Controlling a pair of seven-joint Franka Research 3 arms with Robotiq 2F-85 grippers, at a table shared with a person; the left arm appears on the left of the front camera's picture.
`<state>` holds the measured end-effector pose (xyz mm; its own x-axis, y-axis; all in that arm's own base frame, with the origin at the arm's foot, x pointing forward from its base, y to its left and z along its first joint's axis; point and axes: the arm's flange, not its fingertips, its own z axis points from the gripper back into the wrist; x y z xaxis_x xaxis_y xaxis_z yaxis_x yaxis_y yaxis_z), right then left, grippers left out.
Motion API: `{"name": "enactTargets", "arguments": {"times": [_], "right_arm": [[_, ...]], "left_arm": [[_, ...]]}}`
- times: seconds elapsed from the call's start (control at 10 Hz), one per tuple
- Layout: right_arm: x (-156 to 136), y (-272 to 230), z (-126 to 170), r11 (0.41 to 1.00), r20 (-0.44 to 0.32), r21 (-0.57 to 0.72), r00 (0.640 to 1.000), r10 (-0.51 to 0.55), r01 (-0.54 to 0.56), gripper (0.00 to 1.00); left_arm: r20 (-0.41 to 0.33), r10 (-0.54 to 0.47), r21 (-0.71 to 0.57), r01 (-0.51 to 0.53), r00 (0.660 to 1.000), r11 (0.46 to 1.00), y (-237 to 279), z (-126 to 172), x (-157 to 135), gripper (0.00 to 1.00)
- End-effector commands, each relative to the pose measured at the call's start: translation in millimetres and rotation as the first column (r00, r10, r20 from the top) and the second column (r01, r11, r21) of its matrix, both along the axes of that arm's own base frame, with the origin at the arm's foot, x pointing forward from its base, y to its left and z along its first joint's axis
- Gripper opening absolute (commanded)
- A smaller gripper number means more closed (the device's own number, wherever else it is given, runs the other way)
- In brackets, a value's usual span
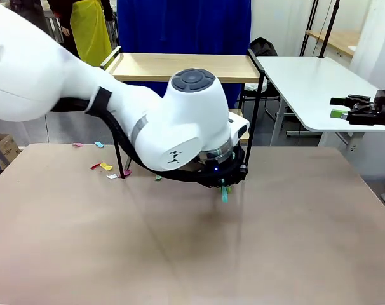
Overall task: Clean the shelf.
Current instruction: Clean the specific section of the Shelf indicated by the human with the Duster.
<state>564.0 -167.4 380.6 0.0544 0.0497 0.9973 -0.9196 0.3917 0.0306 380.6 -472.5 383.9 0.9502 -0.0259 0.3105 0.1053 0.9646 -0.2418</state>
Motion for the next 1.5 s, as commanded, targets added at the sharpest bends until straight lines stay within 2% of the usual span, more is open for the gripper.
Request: {"name": "enactTargets", "arguments": {"times": [0.0,0.2,0.3,0.4,0.5,0.6,0.8,1.1,1.4], "right_arm": [[0,2,3,1.0,-0.01,-0.008,1.0,-0.002,0.002,1.0],[0,2,3,1.0,-0.01,-0.008,1.0,-0.002,0.002,1.0],[0,2,3,1.0,-0.01,-0.008,1.0,-0.002,0.002,1.0],[0,2,3,1.0,-0.01,-0.008,1.0,-0.002,0.002,1.0],[0,2,3,1.0,-0.01,-0.008,1.0,-0.002,0.002,1.0],[0,2,3,1.0,-0.01,-0.008,1.0,-0.002,0.002,1.0],[0,2,3,1.0,-0.01,-0.008,1.0,-0.002,0.002,1.0],[0,2,3,1.0,-0.01,-0.008,1.0,-0.002,0.002,1.0],[0,2,3,1.0,-0.01,-0.008,1.0,-0.002,0.002,1.0]], "left_arm": [[-0.003,0.024,0.031,-0.023,1.0,0.999,-21,-9,9,0.13],[-0.02,0.035,0.059,-0.034,0.999,0.998,-25,-14,13,0.13],[-0.133,-0.003,0.07,0.012,0.991,0.997,-28,-9,12,0.13],[-0.028,0.003,0.033,-0.003,1.0,0.999,-16,-16,10,0.13],[-0.028,0.003,0.033,-0.003,1.0,0.999,-16,-16,10,0.13],[-0.065,0.006,0.052,-0.003,0.998,0.999,-21,-17,9,0.13],[-0.087,0.087,0.09,-0.079,0.992,0.993,11,-27,22,0.13],[-0.105,0.157,0.115,-0.145,0.982,0.983,59,-38,16,0.13],[-0.121,0.258,0.234,-0.225,0.959,0.946,121,-43,7,0.13]]}}
